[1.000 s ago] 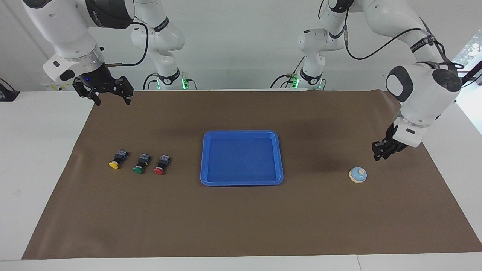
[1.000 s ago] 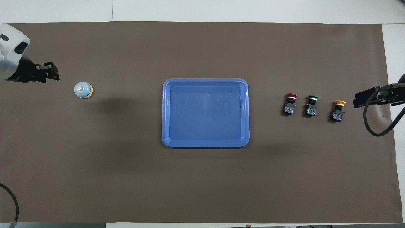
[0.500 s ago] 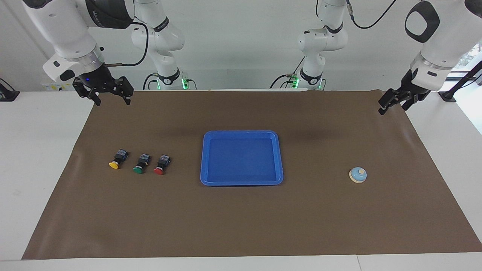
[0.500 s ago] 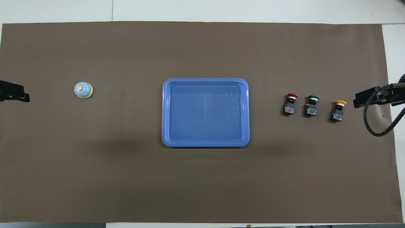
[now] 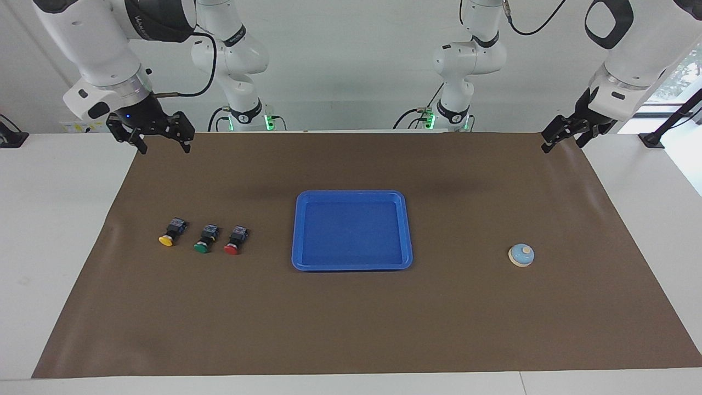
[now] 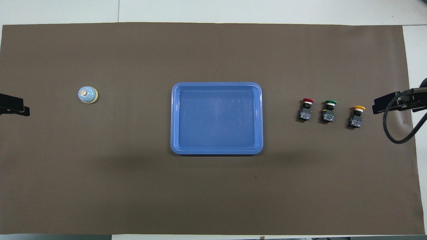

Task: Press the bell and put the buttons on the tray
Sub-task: 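Lift the left gripper off the bell and withdraw to rest, then reach the right gripper to the red-capped button and grasp it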

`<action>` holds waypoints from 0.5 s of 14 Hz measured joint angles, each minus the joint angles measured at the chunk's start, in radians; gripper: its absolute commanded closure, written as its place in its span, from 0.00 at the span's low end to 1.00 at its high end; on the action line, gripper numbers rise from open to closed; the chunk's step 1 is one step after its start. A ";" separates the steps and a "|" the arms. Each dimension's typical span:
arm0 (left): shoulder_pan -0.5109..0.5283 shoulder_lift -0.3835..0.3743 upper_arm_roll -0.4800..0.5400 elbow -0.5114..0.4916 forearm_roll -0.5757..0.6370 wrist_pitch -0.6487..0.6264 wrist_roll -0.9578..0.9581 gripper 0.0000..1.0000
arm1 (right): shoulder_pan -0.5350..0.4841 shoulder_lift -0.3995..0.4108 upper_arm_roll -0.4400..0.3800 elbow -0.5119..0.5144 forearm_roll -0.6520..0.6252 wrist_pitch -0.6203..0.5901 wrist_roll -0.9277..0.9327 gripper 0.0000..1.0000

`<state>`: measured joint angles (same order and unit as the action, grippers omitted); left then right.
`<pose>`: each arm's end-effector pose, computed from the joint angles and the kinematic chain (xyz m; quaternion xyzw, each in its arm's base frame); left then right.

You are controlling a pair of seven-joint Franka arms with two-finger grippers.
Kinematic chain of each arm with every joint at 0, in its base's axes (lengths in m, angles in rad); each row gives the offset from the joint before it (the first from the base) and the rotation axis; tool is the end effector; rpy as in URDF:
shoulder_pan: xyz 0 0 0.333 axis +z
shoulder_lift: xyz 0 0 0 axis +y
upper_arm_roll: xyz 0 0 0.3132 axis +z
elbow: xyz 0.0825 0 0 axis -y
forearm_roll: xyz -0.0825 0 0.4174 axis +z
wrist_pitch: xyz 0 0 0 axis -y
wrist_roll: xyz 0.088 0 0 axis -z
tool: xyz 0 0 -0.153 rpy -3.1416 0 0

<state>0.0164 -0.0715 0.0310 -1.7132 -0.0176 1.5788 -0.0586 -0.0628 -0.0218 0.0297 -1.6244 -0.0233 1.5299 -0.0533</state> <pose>0.5598 0.0243 0.5458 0.9980 0.0532 -0.0315 0.0097 0.5717 -0.0224 0.5582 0.9992 0.0100 -0.0368 0.0104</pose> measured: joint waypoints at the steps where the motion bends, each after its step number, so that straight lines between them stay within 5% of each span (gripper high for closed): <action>1: 0.000 -0.003 0.000 -0.016 0.000 0.010 0.000 0.00 | 0.000 0.000 0.000 0.000 0.000 -0.011 0.000 0.00; 7: 0.000 0.023 -0.001 -0.009 0.000 0.077 0.000 0.00 | 0.006 0.000 0.000 -0.004 0.001 -0.030 0.000 0.00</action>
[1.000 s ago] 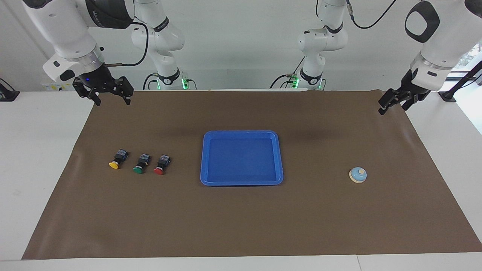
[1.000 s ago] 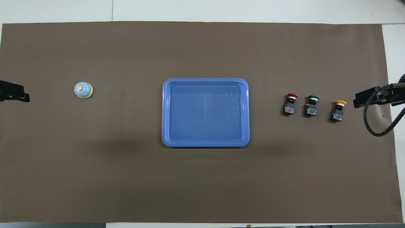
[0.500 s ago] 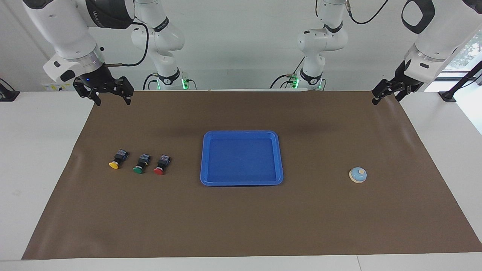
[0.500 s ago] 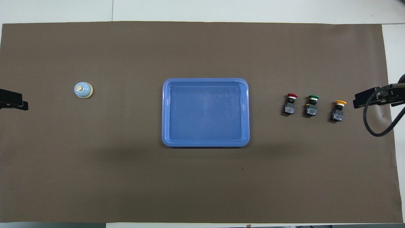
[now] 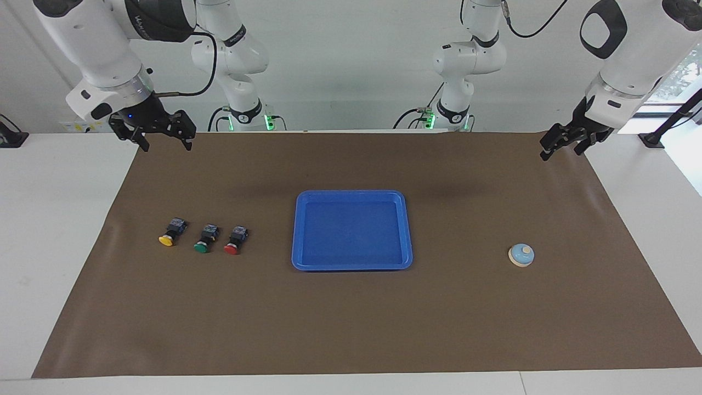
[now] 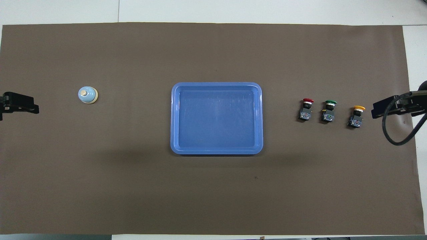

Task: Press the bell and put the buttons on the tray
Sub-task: 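Reach the right gripper to the red-capped button and grasp it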

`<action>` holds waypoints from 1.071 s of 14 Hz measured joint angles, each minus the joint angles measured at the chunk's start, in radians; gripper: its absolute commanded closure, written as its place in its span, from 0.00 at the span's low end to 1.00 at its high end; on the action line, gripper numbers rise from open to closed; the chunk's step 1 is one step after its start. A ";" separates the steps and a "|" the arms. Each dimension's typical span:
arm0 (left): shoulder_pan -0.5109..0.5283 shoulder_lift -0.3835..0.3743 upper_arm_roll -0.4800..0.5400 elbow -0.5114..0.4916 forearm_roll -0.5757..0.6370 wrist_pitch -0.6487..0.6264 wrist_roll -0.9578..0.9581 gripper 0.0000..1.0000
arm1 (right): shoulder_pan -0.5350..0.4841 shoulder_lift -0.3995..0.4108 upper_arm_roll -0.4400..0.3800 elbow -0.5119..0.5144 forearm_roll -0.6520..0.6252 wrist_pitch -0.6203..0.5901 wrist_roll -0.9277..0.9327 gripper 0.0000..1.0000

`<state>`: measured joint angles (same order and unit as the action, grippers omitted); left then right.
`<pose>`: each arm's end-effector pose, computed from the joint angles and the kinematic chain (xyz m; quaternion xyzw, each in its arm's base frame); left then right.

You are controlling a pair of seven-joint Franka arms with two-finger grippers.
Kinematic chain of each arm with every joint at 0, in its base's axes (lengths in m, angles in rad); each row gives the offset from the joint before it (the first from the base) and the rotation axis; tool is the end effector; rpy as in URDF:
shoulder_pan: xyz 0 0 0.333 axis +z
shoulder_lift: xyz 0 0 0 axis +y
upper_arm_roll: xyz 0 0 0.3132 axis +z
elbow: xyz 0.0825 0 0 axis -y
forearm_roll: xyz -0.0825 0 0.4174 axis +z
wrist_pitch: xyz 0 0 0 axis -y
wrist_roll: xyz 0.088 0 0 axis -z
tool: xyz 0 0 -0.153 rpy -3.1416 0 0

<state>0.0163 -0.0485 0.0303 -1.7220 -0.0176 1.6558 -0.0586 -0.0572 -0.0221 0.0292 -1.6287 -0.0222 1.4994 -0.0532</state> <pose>0.5756 0.0246 0.5346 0.9985 0.0534 -0.0089 0.0094 0.5665 -0.0193 0.5540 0.9984 0.0124 -0.0540 0.0092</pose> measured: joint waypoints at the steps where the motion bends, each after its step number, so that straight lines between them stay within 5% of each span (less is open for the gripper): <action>1: 0.000 0.014 -0.001 0.014 0.000 -0.001 0.000 0.00 | 0.005 -0.001 0.000 -0.006 0.000 0.000 0.003 0.00; 10: -0.013 0.028 -0.005 0.022 0.000 -0.045 0.032 0.00 | 0.103 -0.072 0.013 -0.310 0.001 0.295 0.255 0.00; 15: -0.014 0.028 -0.005 0.023 0.000 -0.057 0.097 0.00 | 0.118 0.035 0.012 -0.395 0.001 0.511 0.352 0.00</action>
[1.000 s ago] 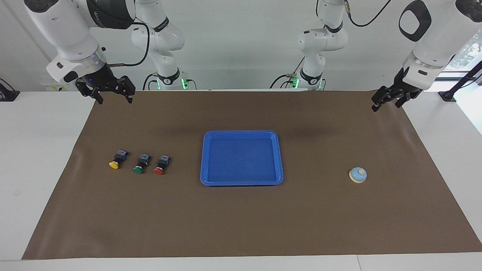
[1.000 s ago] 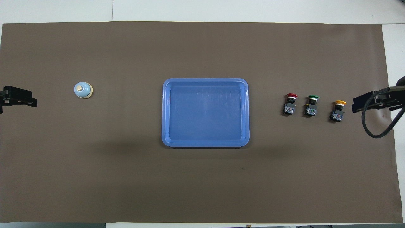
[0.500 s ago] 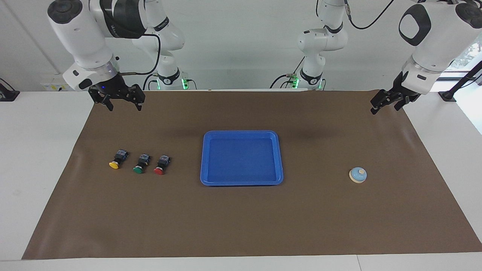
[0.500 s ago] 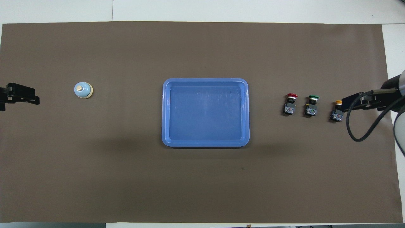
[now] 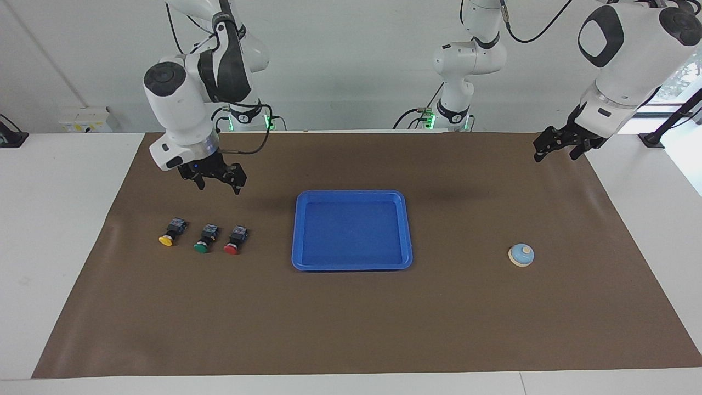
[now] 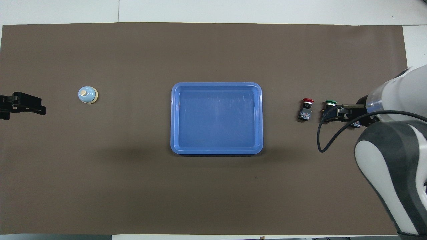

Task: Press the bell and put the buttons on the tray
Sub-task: 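Reach the right gripper to the red-capped button and grasp it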

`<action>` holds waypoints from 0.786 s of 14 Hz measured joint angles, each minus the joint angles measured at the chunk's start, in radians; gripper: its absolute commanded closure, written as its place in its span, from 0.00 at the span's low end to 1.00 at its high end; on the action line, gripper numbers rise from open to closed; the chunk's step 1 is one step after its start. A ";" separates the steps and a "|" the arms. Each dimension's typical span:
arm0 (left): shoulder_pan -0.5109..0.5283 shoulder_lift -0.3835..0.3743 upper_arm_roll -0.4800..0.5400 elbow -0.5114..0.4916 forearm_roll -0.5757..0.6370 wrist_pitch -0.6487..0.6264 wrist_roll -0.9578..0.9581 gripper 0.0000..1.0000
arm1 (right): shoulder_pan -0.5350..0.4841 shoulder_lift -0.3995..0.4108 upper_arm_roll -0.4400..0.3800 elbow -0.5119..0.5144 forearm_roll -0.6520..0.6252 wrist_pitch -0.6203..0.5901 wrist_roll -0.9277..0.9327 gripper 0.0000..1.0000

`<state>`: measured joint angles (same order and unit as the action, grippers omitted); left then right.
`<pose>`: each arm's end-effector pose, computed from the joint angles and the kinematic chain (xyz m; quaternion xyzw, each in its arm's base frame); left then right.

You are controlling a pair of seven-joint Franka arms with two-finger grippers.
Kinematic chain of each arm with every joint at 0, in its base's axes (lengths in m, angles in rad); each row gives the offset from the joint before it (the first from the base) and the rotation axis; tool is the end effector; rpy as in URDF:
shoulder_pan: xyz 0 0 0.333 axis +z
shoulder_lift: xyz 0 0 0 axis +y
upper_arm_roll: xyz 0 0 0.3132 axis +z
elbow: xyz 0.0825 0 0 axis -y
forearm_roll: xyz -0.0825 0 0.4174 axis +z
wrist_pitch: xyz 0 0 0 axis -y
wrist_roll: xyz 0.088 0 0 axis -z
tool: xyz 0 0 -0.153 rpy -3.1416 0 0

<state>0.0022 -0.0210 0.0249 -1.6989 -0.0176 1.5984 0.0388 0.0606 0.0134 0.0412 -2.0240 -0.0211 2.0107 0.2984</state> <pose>0.5752 0.0130 0.5258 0.9992 -0.0053 -0.0394 0.0103 0.5777 0.0568 0.3757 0.9955 -0.0935 -0.0112 0.0117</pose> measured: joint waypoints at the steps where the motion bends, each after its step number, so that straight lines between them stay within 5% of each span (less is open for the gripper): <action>1: -0.002 0.000 0.000 0.000 0.000 0.000 0.003 0.00 | 0.000 0.027 0.000 -0.010 0.000 0.040 0.011 0.00; 11: -0.007 -0.007 0.004 0.004 0.000 0.000 0.062 0.00 | 0.008 0.146 0.001 -0.138 0.000 0.352 0.053 0.00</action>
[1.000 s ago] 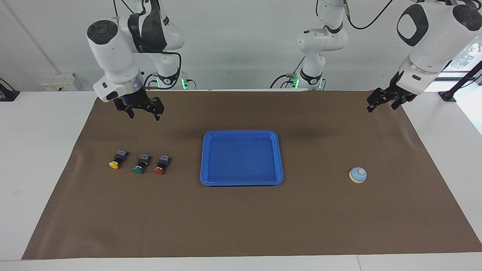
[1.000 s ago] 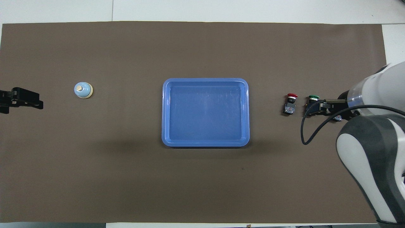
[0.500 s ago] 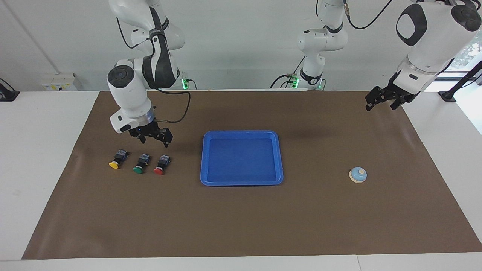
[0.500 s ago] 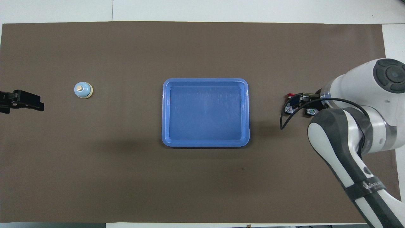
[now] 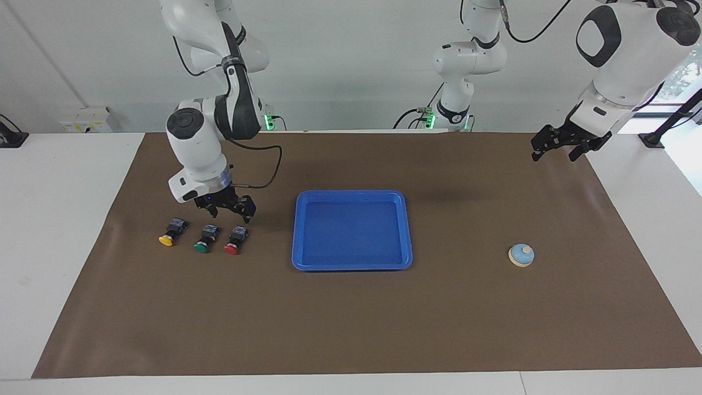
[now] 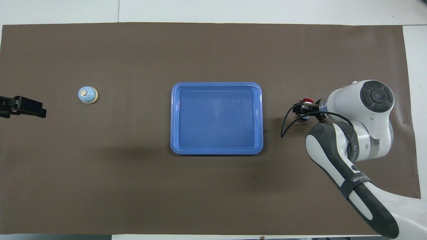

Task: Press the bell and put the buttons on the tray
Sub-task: 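Reach the right gripper to the red-capped button and grasp it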

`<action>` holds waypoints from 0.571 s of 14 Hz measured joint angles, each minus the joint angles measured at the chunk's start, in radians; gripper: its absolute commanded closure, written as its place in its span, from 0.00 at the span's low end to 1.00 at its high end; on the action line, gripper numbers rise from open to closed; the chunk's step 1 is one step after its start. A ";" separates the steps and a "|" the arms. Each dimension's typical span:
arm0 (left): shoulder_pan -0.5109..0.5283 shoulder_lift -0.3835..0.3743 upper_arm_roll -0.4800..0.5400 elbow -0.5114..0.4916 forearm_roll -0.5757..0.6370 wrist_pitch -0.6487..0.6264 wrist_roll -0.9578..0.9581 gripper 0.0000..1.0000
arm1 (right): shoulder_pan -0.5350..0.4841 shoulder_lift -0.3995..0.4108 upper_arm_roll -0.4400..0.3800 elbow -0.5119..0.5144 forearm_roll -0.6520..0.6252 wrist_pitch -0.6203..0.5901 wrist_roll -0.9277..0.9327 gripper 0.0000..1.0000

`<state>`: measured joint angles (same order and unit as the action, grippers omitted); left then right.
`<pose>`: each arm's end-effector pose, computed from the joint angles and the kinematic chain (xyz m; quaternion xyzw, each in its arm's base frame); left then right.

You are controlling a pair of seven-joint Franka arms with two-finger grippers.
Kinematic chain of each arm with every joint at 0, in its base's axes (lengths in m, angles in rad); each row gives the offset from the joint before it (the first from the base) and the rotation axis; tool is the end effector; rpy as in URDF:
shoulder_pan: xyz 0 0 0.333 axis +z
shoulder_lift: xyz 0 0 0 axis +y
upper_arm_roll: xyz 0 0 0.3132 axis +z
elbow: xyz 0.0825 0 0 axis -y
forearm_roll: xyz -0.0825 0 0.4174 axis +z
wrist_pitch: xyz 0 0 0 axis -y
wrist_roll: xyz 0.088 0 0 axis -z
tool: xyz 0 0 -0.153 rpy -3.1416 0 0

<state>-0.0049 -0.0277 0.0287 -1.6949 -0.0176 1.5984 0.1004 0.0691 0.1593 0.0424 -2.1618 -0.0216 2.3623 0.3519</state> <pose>0.5744 0.0112 0.5316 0.9987 -0.0377 -0.0338 0.0113 0.5834 0.0645 0.2557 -0.9934 0.1127 -0.0211 0.0005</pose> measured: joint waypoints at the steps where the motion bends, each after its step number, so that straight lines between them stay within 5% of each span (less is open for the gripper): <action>1: 0.000 -0.005 0.003 0.001 0.000 0.000 0.000 0.00 | 0.000 0.017 0.000 0.000 0.000 0.018 0.000 0.00; 8: 0.001 -0.018 0.007 0.001 0.000 0.000 0.000 0.00 | -0.001 0.083 -0.004 0.001 -0.003 0.083 0.000 0.01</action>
<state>-0.0043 -0.0458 0.0357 -1.6939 -0.0176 1.5984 0.1004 0.0685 0.2422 0.0385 -2.1612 -0.0247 2.4457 0.3519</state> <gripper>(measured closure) 0.000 0.000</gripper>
